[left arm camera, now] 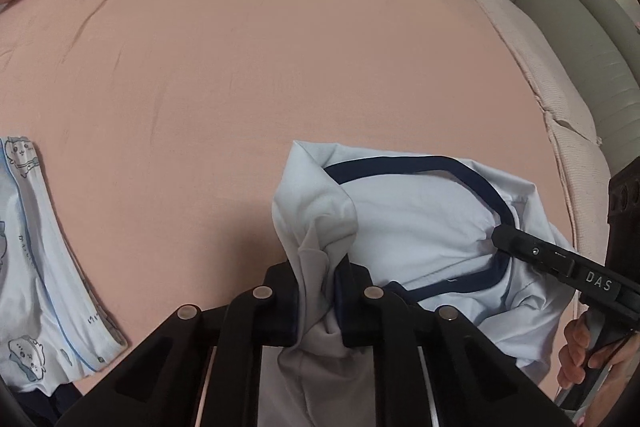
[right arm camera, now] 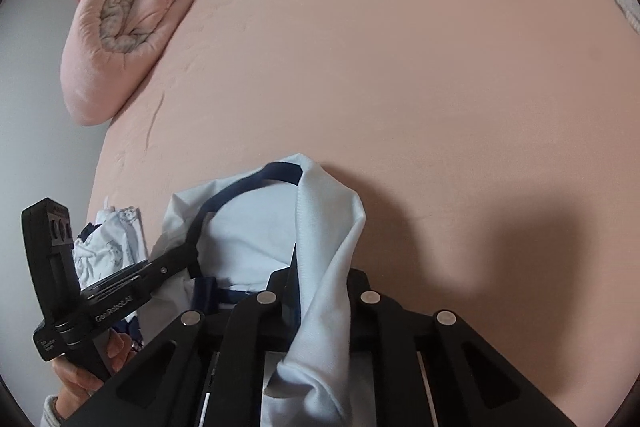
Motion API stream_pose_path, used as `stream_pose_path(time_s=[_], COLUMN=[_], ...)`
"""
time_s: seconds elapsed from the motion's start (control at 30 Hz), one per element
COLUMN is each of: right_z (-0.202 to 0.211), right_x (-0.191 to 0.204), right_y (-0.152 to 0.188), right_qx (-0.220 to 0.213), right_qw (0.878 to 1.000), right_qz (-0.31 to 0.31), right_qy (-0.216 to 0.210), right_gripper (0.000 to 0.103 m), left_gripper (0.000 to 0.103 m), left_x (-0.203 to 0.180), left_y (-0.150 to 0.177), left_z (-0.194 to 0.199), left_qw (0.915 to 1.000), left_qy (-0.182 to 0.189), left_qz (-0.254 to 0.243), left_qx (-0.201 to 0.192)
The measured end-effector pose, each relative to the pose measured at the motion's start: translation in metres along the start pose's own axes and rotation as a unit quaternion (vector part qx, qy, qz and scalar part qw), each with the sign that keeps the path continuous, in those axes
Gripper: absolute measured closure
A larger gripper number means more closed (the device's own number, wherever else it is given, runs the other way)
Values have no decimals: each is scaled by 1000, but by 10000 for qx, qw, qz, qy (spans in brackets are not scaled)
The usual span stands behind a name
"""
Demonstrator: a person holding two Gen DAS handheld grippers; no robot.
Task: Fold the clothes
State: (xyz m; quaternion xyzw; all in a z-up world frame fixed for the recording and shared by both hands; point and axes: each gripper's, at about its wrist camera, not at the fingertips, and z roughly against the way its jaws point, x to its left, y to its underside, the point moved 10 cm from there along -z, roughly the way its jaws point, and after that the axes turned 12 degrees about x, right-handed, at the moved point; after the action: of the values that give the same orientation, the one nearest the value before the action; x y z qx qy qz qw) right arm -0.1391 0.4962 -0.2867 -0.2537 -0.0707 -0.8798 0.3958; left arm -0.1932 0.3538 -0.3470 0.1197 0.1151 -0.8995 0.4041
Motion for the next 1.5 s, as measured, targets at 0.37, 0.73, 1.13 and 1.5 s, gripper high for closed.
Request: stream_pose_path(time_s=[0.37, 0.73, 1.13, 1.5], right_z=[50, 103, 127, 127], right_x=[20, 36, 36, 52], right_y=[28, 98, 168, 201], right_qx=[-332, -639, -774, -523], right_qw=[9988, 9970, 9933, 9881], right_qz=[289, 283, 28, 444], right_qy=[214, 321, 857, 1379], right_gripper=[95, 95, 94, 94], left_gripper=[93, 92, 93, 93], left_x=[-23, 12, -44, -57], left_y=[53, 115, 136, 146], left_z=[37, 87, 110, 94], left_qw=[9989, 9962, 9904, 9889], left_qy=[299, 698, 1197, 1328], left_qz=[-14, -181, -400, -413], left_qx=[-348, -489, -567, -517])
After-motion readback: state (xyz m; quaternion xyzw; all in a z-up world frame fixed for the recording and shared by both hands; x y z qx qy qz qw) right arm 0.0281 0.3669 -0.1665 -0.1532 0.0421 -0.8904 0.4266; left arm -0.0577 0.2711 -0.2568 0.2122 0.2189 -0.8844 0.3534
